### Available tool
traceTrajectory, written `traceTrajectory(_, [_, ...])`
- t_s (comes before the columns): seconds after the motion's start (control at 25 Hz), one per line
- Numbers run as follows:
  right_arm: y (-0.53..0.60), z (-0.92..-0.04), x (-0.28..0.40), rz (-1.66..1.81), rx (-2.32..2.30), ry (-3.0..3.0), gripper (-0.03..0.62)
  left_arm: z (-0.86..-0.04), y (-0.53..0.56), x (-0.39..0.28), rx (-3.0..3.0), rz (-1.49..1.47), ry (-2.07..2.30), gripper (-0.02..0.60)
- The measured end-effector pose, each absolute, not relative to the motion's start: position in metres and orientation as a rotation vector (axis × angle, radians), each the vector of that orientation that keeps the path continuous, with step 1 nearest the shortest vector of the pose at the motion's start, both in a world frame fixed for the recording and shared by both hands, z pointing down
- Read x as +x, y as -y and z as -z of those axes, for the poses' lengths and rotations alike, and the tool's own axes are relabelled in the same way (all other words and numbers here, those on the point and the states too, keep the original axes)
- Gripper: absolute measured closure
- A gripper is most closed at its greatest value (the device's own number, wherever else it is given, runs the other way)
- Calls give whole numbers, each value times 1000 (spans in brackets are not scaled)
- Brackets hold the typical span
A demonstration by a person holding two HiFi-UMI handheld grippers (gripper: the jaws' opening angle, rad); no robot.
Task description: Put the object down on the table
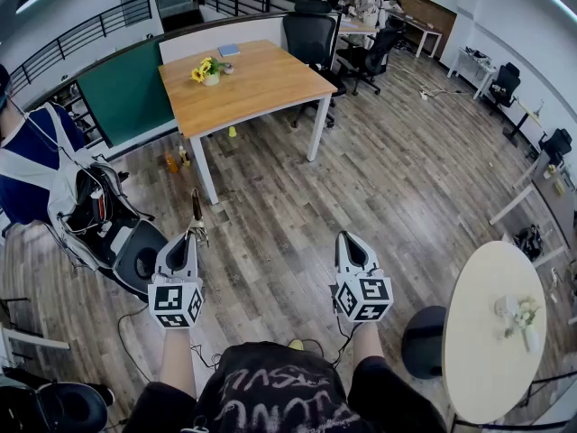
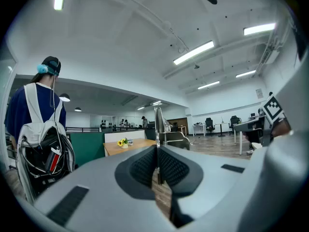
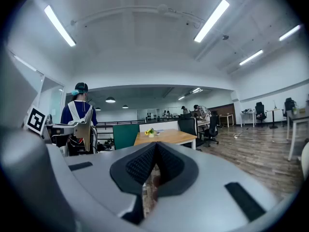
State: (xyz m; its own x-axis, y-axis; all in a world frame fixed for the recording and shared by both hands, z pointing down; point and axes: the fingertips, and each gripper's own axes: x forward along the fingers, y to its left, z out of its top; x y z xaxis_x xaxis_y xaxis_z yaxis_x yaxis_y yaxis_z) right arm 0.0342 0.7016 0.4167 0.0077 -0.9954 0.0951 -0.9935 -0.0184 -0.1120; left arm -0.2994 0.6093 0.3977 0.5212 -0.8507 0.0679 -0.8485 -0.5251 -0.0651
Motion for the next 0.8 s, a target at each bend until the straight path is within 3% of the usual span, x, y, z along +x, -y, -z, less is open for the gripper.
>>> traceTrajectory(0.8, [-705, -424, 43, 200, -2243, -2200, 589, -402, -618, -286, -2724, 156, -1538, 566])
